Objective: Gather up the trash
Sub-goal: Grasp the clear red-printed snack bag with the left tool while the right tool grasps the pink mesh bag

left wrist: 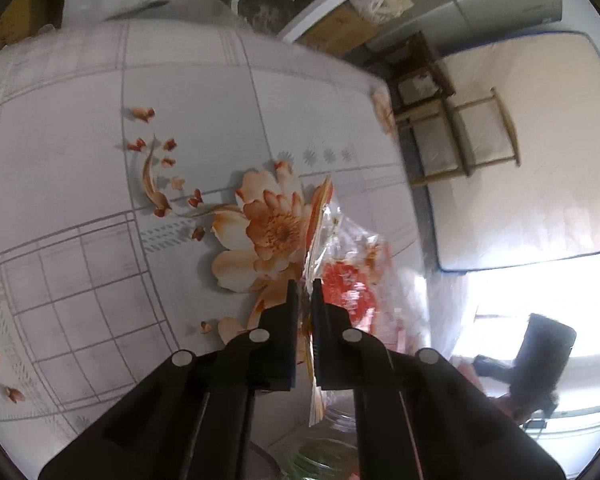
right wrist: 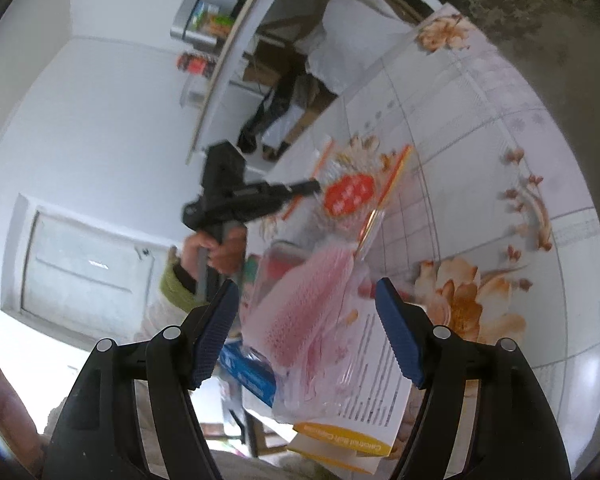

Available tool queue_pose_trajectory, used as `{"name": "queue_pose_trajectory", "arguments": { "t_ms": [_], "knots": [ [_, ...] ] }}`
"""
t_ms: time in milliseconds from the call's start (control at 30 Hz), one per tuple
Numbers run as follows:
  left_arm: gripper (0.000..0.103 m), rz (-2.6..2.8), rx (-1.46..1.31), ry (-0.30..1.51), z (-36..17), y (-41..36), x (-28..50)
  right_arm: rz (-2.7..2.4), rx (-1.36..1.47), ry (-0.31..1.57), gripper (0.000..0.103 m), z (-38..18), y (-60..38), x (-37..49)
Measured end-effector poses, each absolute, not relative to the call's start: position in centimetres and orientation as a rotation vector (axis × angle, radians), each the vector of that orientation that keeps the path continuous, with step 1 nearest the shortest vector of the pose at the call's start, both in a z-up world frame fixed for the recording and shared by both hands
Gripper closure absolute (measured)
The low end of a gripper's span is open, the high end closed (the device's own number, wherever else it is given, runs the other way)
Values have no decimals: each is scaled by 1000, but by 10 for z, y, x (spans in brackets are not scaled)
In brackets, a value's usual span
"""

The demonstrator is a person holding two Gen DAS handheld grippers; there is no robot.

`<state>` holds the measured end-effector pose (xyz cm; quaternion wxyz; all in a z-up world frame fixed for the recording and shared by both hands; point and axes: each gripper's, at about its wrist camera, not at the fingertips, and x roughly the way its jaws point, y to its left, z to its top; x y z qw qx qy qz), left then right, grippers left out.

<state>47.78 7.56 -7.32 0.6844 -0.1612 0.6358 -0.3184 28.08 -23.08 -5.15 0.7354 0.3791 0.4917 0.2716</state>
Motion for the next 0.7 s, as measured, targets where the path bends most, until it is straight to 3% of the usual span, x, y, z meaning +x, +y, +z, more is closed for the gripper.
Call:
{"name": "queue_pose_trajectory", "arguments": {
  "t_ms": [133,367,700],
  "knots": [
    [98,-702,-400,1347,-55,88,472,601,786,1124,38,-56,-221,287],
    [98,-674,-452,1246,-35,118,453,605,726,1161,62,-56,-212,292],
    [98,-675,-510,1189,-23,145,438,610,800,1123,75,-58,-214,290]
  ]
}}
